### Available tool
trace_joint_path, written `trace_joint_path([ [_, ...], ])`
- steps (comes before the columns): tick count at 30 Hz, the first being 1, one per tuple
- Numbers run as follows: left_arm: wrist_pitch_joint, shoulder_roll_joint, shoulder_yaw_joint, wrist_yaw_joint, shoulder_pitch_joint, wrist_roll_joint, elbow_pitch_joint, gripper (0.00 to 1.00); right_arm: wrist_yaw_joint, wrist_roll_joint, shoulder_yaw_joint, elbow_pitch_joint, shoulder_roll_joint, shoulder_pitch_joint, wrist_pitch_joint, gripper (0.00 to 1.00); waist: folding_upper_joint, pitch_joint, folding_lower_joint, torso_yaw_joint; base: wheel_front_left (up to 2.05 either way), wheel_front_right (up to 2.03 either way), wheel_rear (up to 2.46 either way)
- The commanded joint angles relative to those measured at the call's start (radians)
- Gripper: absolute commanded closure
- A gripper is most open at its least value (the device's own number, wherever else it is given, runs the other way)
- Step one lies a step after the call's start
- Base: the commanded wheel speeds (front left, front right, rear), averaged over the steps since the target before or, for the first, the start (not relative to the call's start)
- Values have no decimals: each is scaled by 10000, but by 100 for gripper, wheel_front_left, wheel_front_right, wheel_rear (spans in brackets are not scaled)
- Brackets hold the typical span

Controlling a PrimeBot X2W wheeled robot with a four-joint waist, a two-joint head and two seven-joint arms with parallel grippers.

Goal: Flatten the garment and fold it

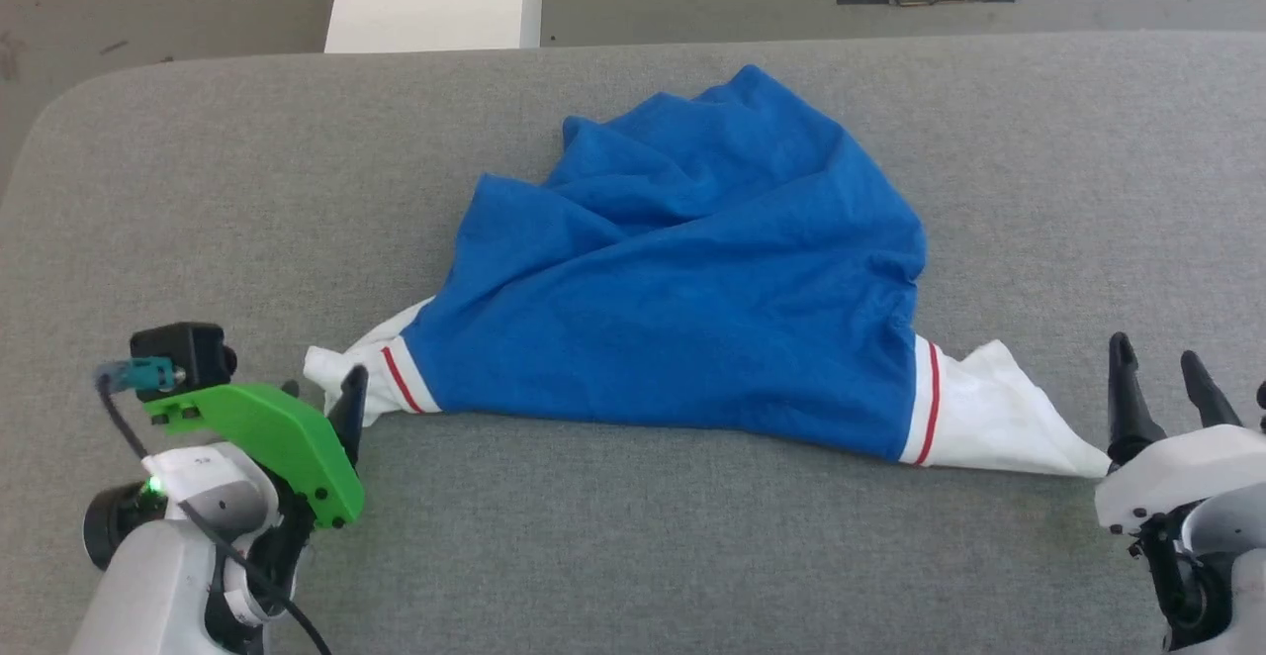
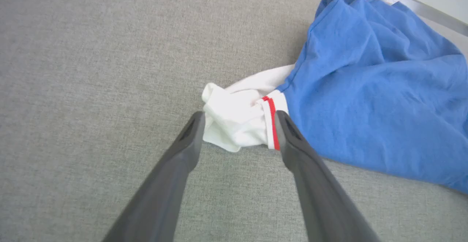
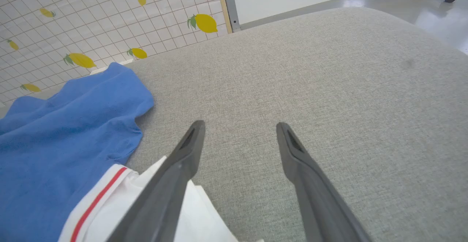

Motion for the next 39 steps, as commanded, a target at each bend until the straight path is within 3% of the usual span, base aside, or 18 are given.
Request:
trace_joint_path([
  [1, 189, 62, -48, 153, -51, 96, 204, 0, -15, 28, 63, -4, -1, -55, 23, 0, 0, 107, 0, -124, 0, 0, 0],
  [6, 795, 163, -89, 462, -94, 84, 1088, 0, -15, 142, 145, 79, -1, -173, -122, 0, 0, 348, 0, -441, 0, 0, 0],
  [12, 280, 142, 290, 381, -286, -148, 1647, 0, -15, 152, 13, 249, -1, -128, -267, 0, 0, 548, 0, -574, 0, 0, 0],
  [16, 321, 172, 143, 96, -400, -228, 1949, 0, -15, 137, -2, 312, -1, -168, -296, 0, 0, 641, 0, -565, 0, 0, 0],
  [17, 385, 153, 52, -9, -423, -263, 2023, 24, -15, 132, 8, 330, -1, -200, -298, 0, 0, 656, 0, -561, 0, 0, 0],
  [18, 400, 123, -20, -96, -448, -288, 2069, 72, -15, 128, 22, 344, -1, -233, -299, 0, 0, 664, 0, -554, 0, 0, 0],
  [19, 391, 54, -78, -178, -477, -341, 2131, 100, -15, 123, 46, 357, -1, -272, -303, 0, 0, 670, 0, -544, 0, 0, 0],
  [26, -42, -224, -88, -597, -354, -685, 2101, 100, -15, -311, 267, 273, -1, -190, 161, 0, 0, 643, 0, -514, 0, 0, 0],
  [31, -844, -284, 419, -641, -2, -919, 1203, 100, -15, -797, 996, -25, -1, 6, 2179, 0, 0, 691, 0, -467, 0, 0, 0],
  [39, -1064, -491, 265, -570, 503, -895, -24, 100, -15, -1390, 2091, -739, -1, 153, 5292, 0, 0, 819, 0, -233, 0, 0, 0],
])
